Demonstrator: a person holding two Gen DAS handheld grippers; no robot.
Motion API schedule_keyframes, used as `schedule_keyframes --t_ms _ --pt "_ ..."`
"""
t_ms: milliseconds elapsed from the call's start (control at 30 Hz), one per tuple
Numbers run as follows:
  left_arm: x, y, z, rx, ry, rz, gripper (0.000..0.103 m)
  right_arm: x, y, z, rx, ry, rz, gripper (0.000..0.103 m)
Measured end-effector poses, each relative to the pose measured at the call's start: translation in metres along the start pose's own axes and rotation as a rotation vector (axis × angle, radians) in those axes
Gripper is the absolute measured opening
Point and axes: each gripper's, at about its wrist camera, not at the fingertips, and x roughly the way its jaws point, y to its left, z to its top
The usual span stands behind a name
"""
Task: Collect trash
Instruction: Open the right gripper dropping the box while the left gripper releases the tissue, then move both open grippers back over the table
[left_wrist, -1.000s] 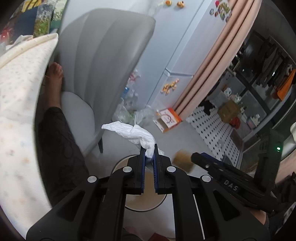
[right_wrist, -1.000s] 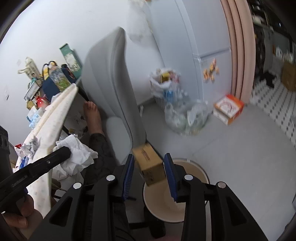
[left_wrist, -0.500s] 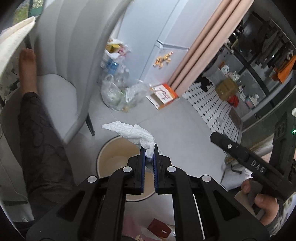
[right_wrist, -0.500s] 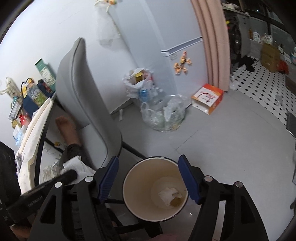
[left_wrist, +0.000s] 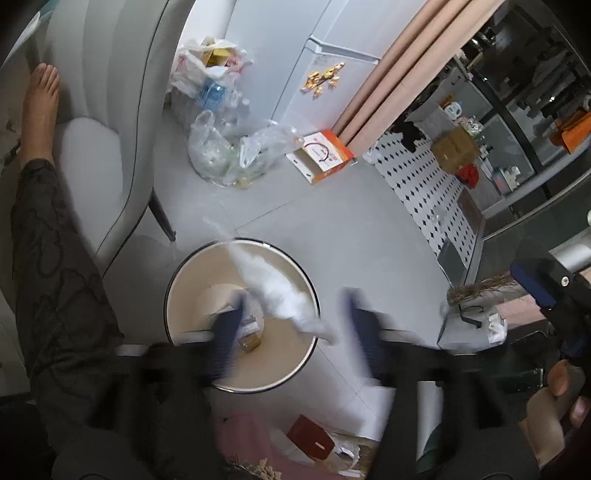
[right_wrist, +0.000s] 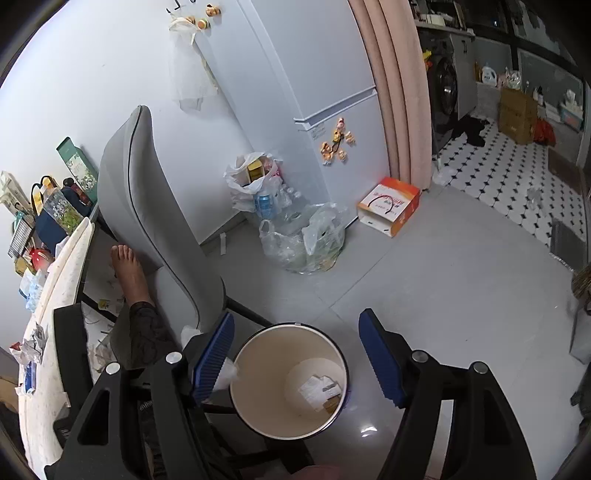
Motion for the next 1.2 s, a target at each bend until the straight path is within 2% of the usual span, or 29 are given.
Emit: schedule_keyframes --t_ms 33,100,233,333,500,667,800,1067,1200 --pt "-0.006 0.001 -0.001 -0.003 -0.028 0.003 0.072 -0.003 0.003 -0.001 -0.004 -0.004 -0.001 0.069" --pt "-0.020 0.005 -0.002 -0.023 -0.061 -0.007 0.086 -0.009 0.012 -0.001 -0.017 -0.017 0.002 0.069" --pt "-0.056 0.012 -0.005 -0.039 -0.155 -0.032 0.097 -0.027 0.036 -0.001 -0.029 -0.064 0.021 0.072" --pt "-0.087 0.019 -0.007 -0.069 -0.199 -0.084 0.097 -0.046 0.053 0.000 -0.032 -0.119 0.024 0.083" --pt "-0.142 0.037 -0.013 -0.112 -0.299 -0.100 0.097 -0.074 0.093 -0.001 -0.072 -0.201 0.033 0.095" --pt "-0.200 0.061 -0.021 -0.152 -0.410 -0.081 0.097 -0.087 0.138 -0.006 -0.124 -0.216 0.080 0.096" --pt "-0.247 0.082 -0.037 -0.186 -0.534 -0.046 0.097 -0.095 0.170 -0.014 -0.158 -0.239 0.114 0.096" --pt "-0.307 0.115 -0.066 -0.209 -0.684 0.005 0.097 -0.100 0.227 -0.035 -0.222 -0.229 0.205 0.096" --pt "-0.332 0.133 -0.079 -0.214 -0.739 0.061 0.097 -0.104 0.257 -0.049 -0.263 -0.214 0.275 0.096"
